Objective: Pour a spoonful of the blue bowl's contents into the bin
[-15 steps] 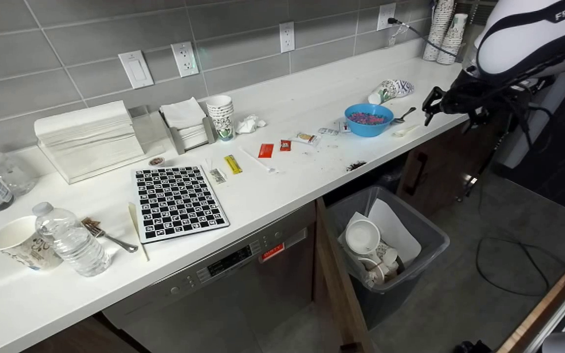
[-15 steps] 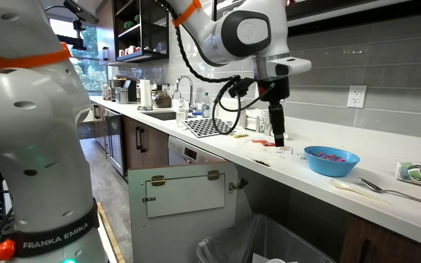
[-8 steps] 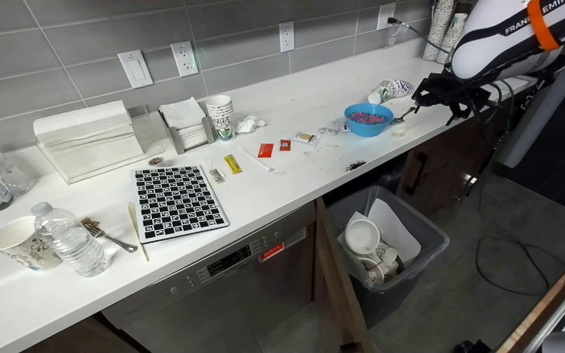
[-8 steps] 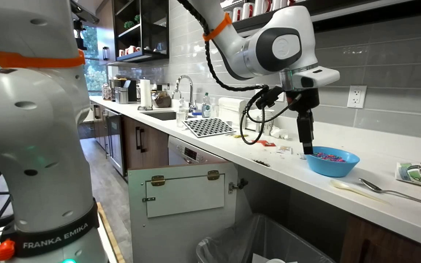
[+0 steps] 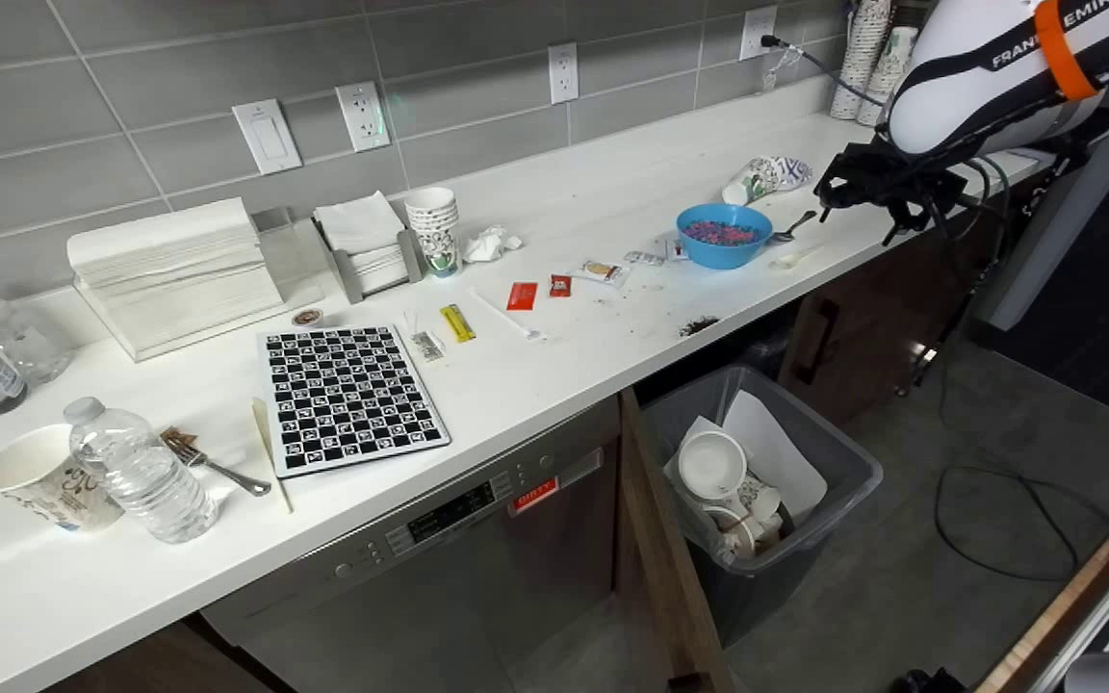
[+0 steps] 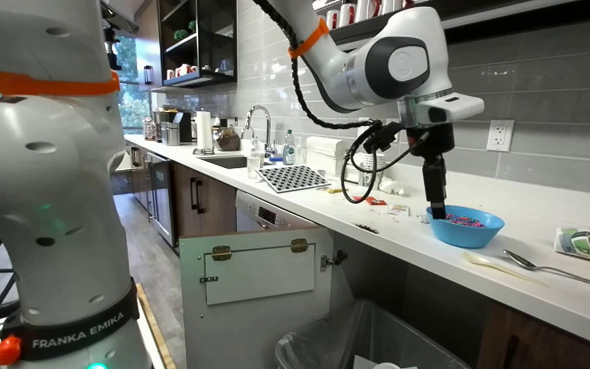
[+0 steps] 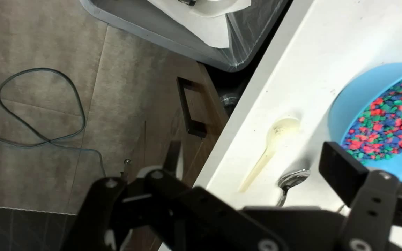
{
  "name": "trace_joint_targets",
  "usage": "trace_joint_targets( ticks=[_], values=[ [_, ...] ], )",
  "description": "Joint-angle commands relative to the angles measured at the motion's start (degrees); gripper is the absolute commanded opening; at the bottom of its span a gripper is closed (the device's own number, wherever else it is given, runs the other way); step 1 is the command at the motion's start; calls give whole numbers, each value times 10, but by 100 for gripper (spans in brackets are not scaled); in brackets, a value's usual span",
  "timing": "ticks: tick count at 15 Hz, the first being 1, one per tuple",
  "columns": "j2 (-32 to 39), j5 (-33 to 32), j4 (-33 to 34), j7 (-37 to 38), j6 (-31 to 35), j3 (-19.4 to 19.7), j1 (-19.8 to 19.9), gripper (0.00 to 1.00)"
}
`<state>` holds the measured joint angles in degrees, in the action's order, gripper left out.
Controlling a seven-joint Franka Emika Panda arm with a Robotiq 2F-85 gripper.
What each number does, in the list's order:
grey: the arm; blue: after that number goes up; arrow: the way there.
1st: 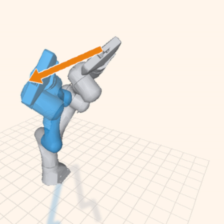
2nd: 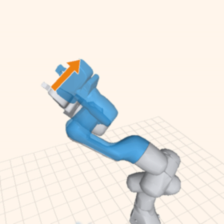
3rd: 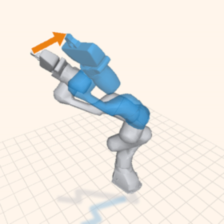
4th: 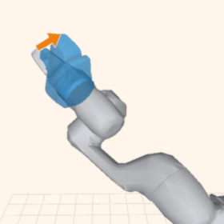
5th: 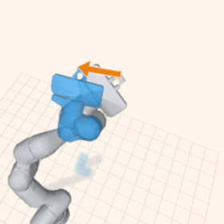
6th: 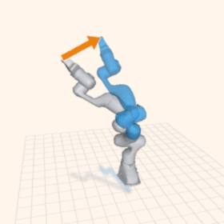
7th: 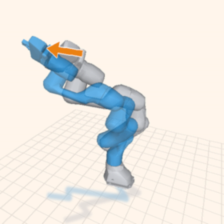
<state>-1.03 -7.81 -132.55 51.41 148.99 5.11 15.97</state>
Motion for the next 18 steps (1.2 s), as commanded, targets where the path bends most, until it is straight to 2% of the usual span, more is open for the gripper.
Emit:
trace_joint_targets(
  ticks=[1, 6, 10, 18],
  values=[
    [70, -25, 78, 6, -53, 30, -16, 100],
    [166, 10, 180, -40, -106, 51, -36, 100],
    [234, 35, 233, -39, -80, 66, -41, 100],
    [314, 110, 328, -51, -92, 83, -32, 100]
  ],
)
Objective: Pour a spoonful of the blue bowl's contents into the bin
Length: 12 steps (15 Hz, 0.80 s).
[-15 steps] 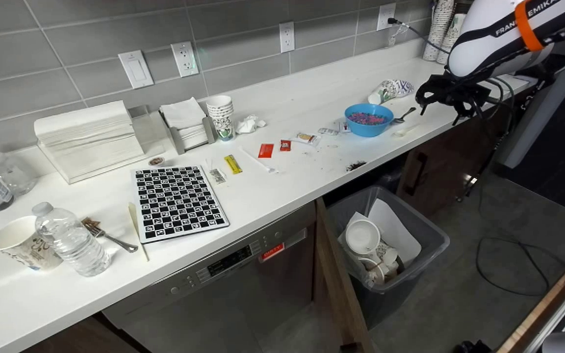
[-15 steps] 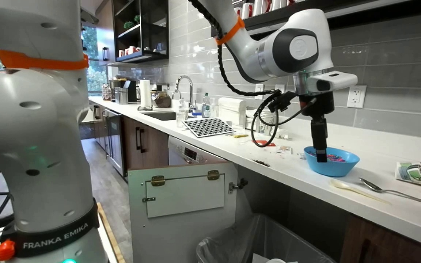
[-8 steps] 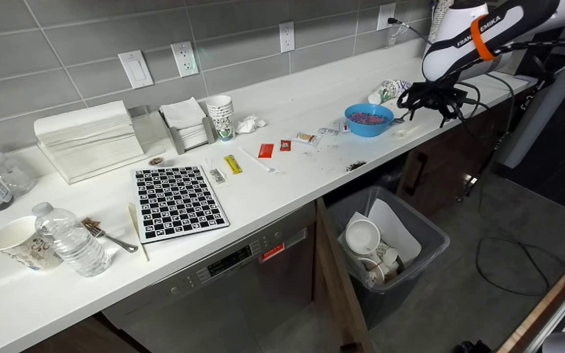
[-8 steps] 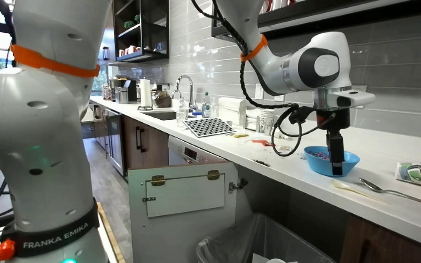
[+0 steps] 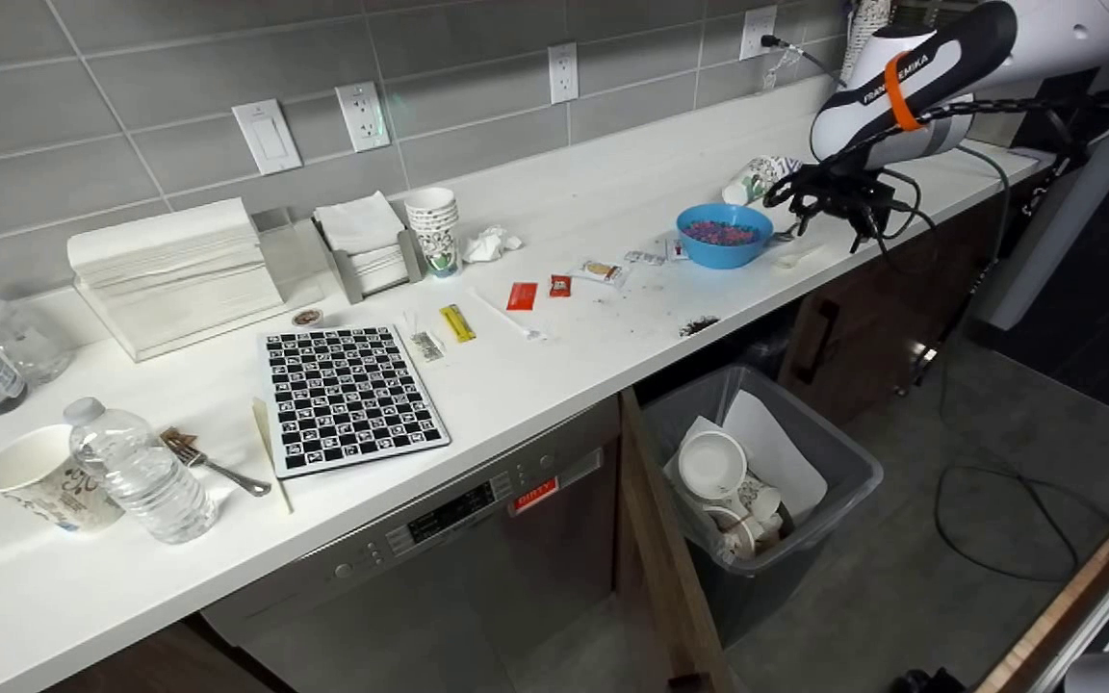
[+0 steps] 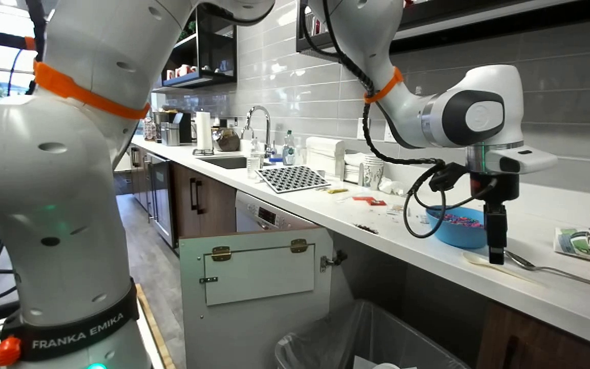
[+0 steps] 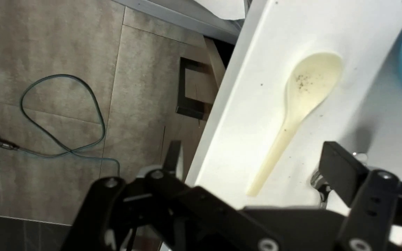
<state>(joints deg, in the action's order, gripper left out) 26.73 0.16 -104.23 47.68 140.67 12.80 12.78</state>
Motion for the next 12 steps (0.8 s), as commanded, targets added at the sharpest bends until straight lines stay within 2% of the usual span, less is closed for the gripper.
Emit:
trace_joint_targets(
  ticks=[1, 8, 9, 10, 11, 12],
  values=[
    [45, 37, 55, -15, -14, 6, 1, 100],
    [85, 53, 95, -23, -25, 11, 6, 97],
    [89, 55, 98, -24, -24, 11, 6, 90],
    [93, 55, 101, -24, -22, 12, 7, 88],
    [96, 59, 103, -28, -18, 10, 9, 77],
    [99, 63, 105, -31, -14, 8, 11, 83]
  ],
)
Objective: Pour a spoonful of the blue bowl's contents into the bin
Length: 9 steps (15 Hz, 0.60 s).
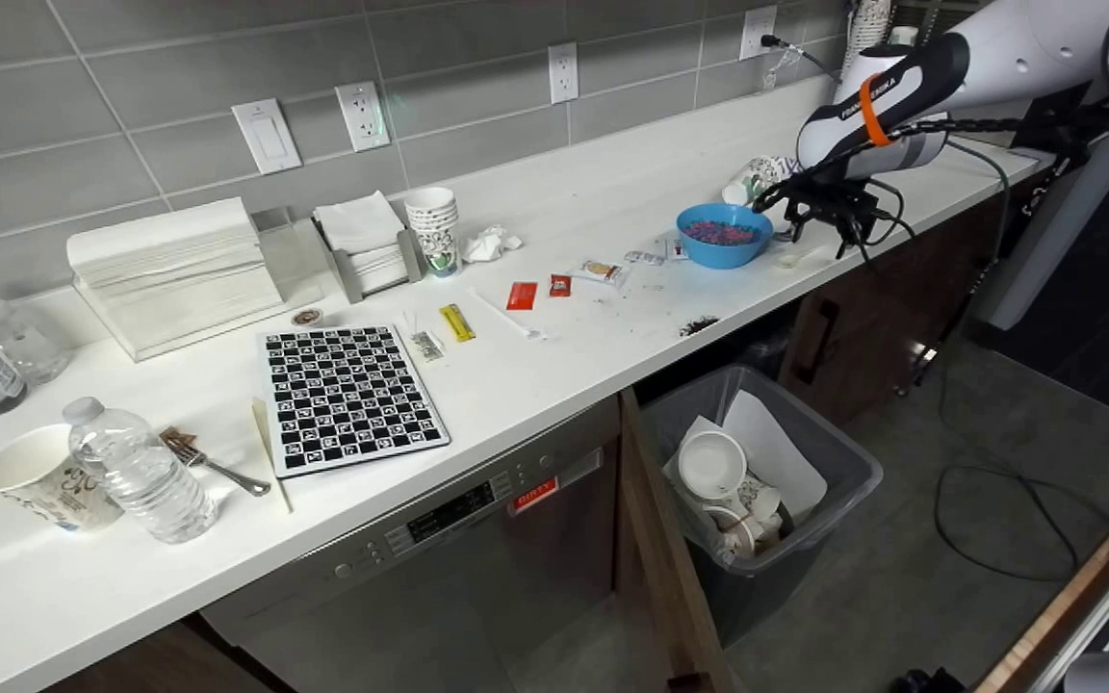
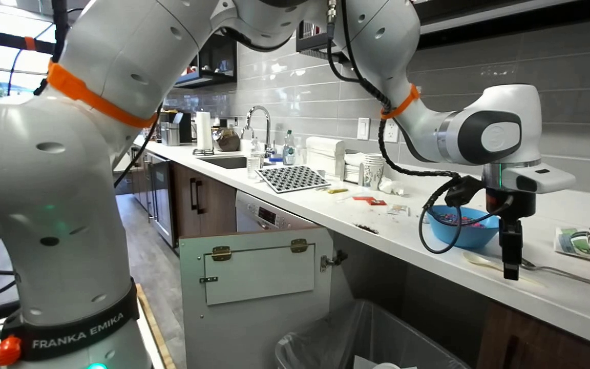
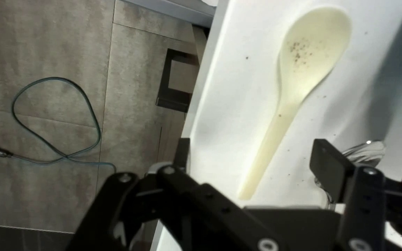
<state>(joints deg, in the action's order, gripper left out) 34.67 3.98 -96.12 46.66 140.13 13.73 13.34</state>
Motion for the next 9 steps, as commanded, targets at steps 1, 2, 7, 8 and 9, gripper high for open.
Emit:
trace_joint_targets(
  ticks=[1, 2, 7, 8, 9],
  values=[
    [22, 29, 28, -25, -10, -3, 7, 77],
    [25, 33, 30, -28, -11, -3, 7, 73],
    [36, 50, 47, -37, -15, -6, 8, 54],
    [37, 52, 50, -38, -15, -6, 8, 58],
    [39, 56, 53, -39, -15, -7, 8, 55]
  ],
)
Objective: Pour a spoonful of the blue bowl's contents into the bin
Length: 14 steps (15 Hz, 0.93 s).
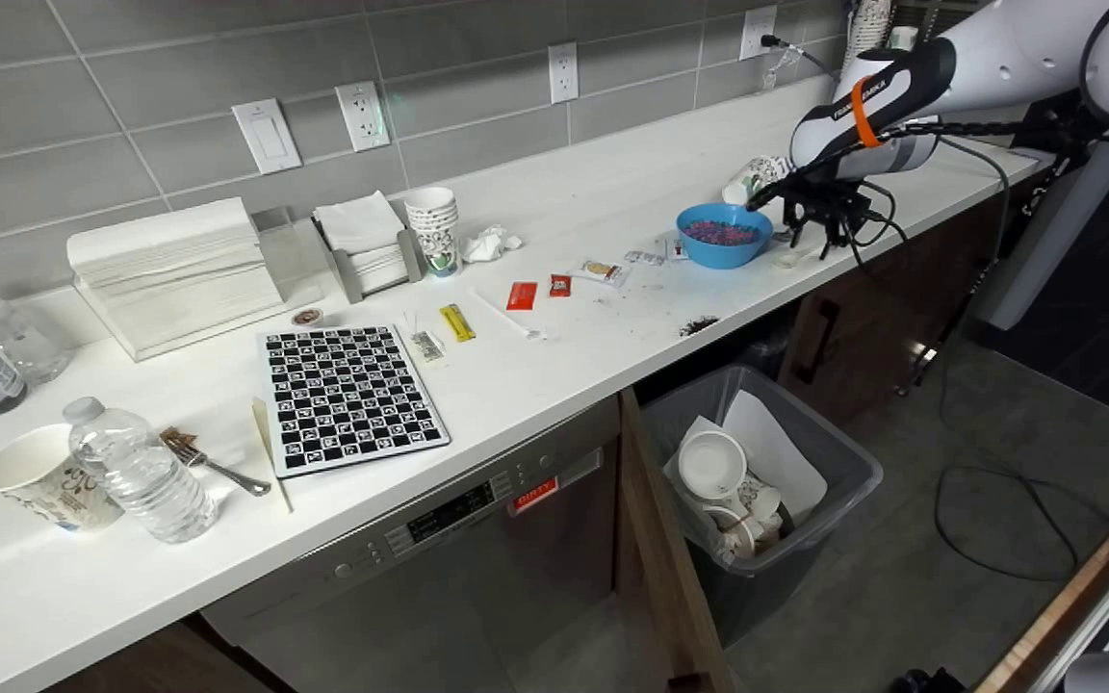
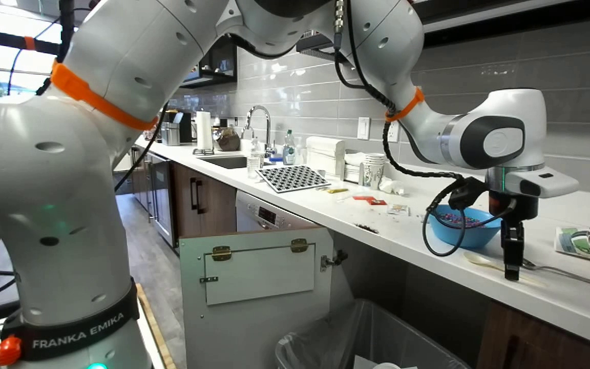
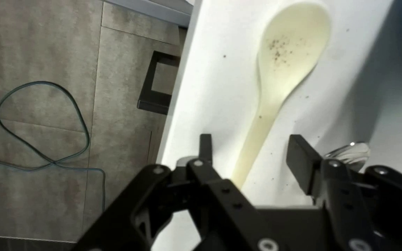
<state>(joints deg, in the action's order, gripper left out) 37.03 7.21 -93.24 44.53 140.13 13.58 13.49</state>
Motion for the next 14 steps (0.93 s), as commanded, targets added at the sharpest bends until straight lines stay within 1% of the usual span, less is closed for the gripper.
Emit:
trace_joint_targets(
  ticks=[1, 2, 4, 5, 6, 7, 9, 10, 11, 14],
  values=[
    [17, 26, 27, -18, -16, -5, 6, 51],
    [17, 28, 29, -19, -18, -6, 6, 41],
    [19, 32, 31, -19, -21, -5, 6, 39],
    [20, 33, 33, -17, -24, -4, 6, 21],
    [21, 34, 34, -16, -26, -4, 6, 19],
    [23, 34, 35, -13, -28, -2, 5, 14],
    [22, 31, 35, -12, -35, 1, 5, 0],
    [22, 28, 31, -11, -33, 4, 4, 0],
    [20, 31, 29, -11, -34, 3, 5, 3],
    [12, 35, 18, -11, -30, 3, 7, 3]
  ],
)
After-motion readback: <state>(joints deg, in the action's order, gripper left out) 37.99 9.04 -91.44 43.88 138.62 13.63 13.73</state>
